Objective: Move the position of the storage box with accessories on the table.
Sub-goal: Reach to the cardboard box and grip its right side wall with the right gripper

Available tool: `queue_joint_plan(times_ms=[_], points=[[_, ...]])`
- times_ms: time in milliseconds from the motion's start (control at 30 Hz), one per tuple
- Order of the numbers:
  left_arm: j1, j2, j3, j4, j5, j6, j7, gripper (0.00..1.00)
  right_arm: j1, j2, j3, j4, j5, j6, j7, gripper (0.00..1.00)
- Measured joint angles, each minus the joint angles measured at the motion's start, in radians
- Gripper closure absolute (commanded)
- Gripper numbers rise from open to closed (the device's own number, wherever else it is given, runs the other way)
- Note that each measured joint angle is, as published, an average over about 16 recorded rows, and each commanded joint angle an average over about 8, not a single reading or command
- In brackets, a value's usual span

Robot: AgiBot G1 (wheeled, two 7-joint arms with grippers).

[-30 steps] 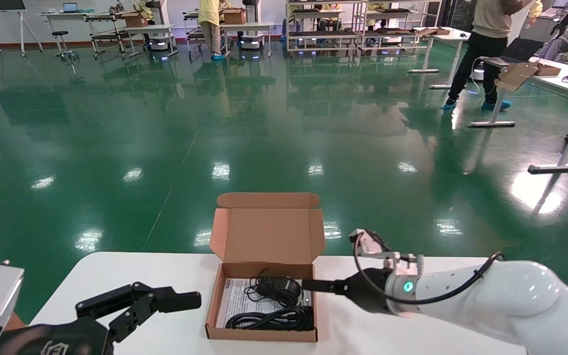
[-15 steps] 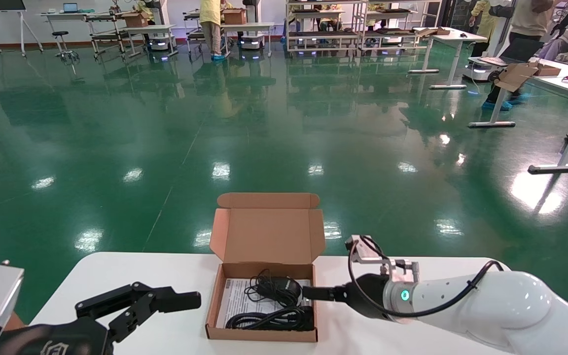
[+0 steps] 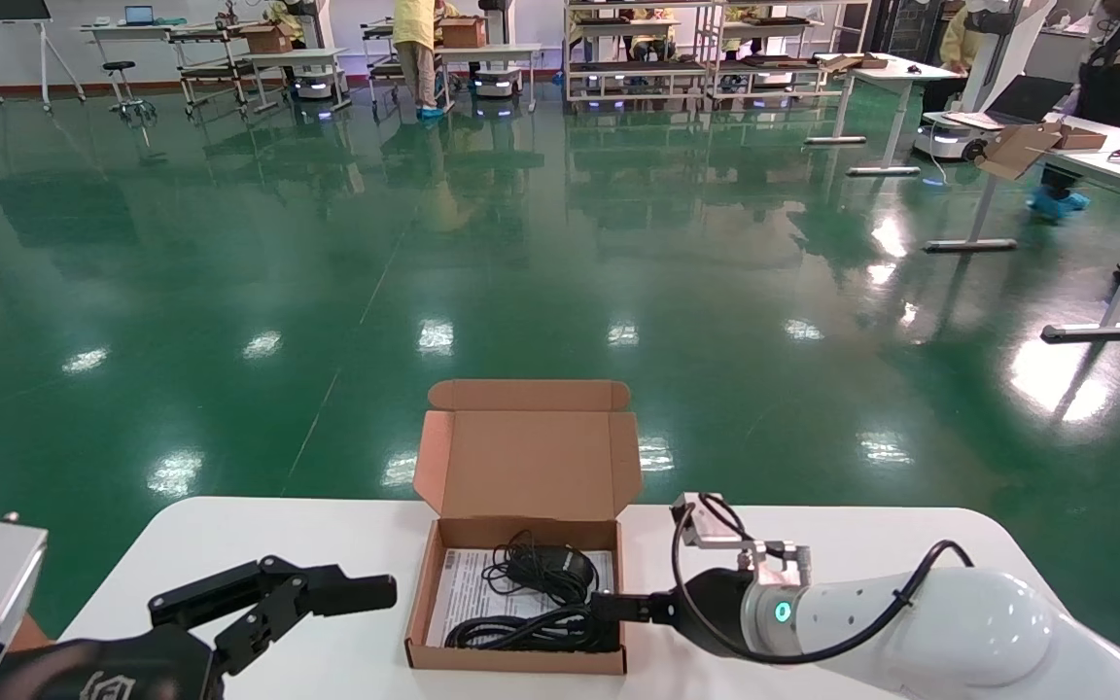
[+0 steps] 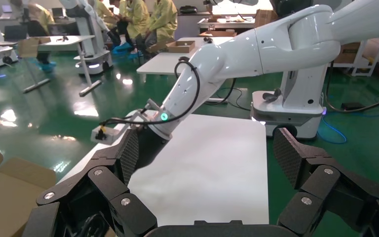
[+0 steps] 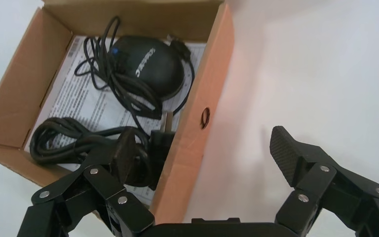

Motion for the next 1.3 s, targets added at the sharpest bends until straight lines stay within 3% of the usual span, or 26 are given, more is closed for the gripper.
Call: queue_joint_plan(times_ms=[267,300,1300], points=[[0.0,0.0,0.0,0.0,0.0,0.0,0.0,0.0,-0.009,0.0,-0.052,0.025,0.017,0.029,0.025,0.97],[0.0,0.0,0.0,0.0,0.0,0.0,0.0,0.0,-0.009,0.001,-0.058,0.026,0.02,0.032,0.028,1.0],[0.0,0.0,0.0,0.0,0.0,0.0,0.0,0.0,0.012,0.008,-0.146,-0.024,0.116,0.039,0.012,1.0]])
